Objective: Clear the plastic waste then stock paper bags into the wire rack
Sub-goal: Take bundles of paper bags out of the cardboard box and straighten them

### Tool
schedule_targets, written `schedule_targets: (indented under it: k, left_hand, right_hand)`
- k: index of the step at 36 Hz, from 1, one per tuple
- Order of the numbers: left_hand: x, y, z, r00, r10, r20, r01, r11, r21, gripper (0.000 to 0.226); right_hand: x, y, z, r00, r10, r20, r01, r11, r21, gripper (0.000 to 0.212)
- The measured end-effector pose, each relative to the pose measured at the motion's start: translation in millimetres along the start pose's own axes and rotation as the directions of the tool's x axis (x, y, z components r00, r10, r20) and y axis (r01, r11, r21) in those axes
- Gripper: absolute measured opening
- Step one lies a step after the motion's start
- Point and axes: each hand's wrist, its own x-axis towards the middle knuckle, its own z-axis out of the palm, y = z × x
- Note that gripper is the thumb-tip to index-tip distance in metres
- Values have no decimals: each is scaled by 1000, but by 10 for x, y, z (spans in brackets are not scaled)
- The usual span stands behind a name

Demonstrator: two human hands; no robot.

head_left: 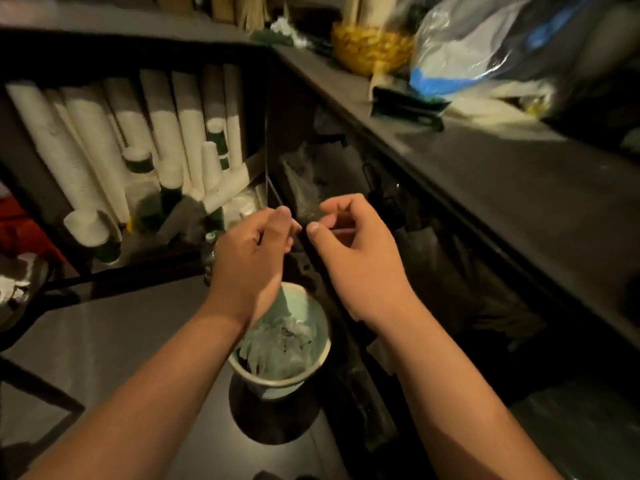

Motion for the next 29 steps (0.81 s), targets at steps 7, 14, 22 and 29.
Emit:
schedule_targets:
  k: [7, 14, 22, 29]
  left_hand:
    - [127, 1239, 129, 994, 36, 101, -7, 961, -276, 29]
    - [84, 2382, 280, 957, 126, 261, -23, 931, -363, 33]
    - [3, 3511, 451, 888, 180, 422, 27, 898, -440, 34]
    - [-42, 4207, 805, 779, 230, 584, 60, 899, -434, 20]
  right_hand:
    - [-205, -1012, -565, 995, -5, -104, 3, 1000, -19, 26]
    - [-487, -1983, -1165, 971, 12, -238, -14, 1000, -9, 52]
    - [-775, -2960, -1786, 923, -1, -384, -13, 999, -34, 70]
    - [-1040, -3399, -2402, 864, 40, -502, -53, 999, -12, 67]
